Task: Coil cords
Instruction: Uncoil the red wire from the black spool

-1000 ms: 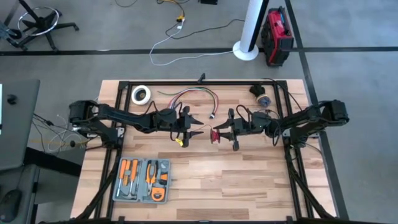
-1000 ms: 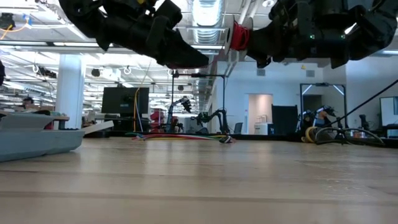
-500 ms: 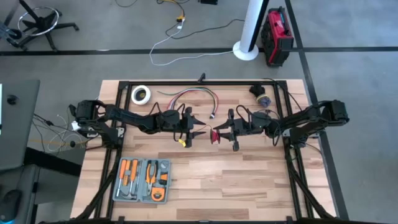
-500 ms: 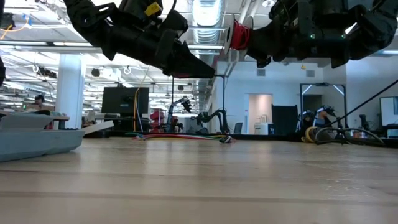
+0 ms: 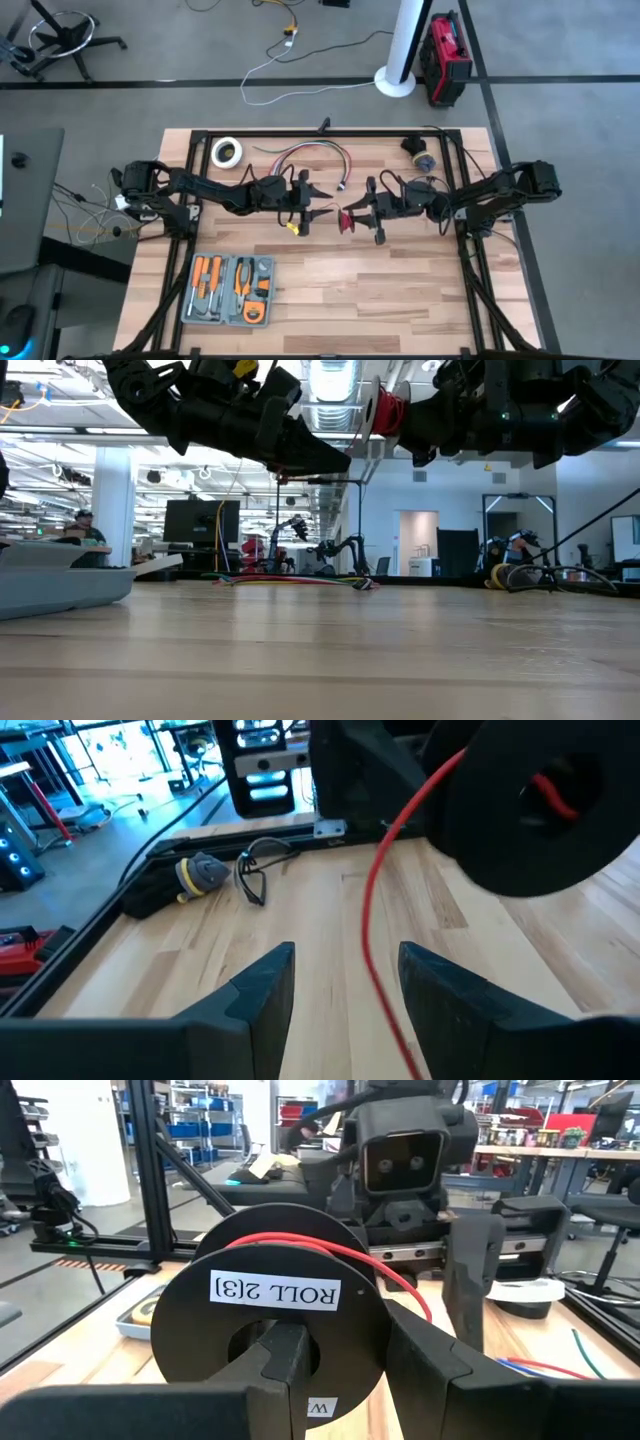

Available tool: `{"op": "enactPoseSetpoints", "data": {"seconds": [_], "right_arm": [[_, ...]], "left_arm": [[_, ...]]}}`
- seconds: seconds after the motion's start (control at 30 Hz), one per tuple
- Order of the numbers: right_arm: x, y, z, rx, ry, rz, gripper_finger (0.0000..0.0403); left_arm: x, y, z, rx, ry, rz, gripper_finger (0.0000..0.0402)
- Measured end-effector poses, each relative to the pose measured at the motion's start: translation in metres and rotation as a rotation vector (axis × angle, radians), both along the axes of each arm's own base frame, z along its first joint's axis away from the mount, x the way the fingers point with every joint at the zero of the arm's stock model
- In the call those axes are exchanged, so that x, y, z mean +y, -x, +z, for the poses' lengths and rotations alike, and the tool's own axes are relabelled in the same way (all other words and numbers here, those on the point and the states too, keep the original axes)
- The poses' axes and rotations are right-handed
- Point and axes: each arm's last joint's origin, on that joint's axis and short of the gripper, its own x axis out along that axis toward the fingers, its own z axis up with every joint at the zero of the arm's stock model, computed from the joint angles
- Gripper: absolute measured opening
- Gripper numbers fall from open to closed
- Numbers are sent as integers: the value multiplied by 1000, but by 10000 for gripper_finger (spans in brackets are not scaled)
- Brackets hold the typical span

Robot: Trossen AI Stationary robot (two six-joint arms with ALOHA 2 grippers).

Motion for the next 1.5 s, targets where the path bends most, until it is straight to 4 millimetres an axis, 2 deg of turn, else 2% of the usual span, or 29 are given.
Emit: {"op": "enactPoseSetpoints", "data": {"seconds": [0.1, 0.2, 0.53, 0.77, 0.87, 1.03, 1.27, 1.5], "right_arm": [[0, 0, 0, 0, 0, -1, 108], [0, 0, 0, 0, -1, 0, 108], [0, 0, 0, 0, -2, 0, 108], [0, 0, -1, 7, -4, -1, 108], [0, 0, -2, 21, -5, -2, 108], [-1, 0, -5, 50, -15, -11, 108], [-17, 1, -6, 67, -111, -81, 108], [-40, 4, -4, 37, -180, -273, 108]], "left_arm": [[0, 0, 1, -6, -1, 0, 161], [0, 0, 1, -13, -2, 0, 138], [0, 0, 2, -13, -48, -8, 8], [0, 1, 5, -24, -43, 14, 2], [1, 4, 14, -62, -40, 67, 1], [0, 11, 32, -120, -55, 58, 1], [-15, 14, 41, -154, -32, -98, 0], [-41, 14, 33, -83, -56, -261, 0]]}}
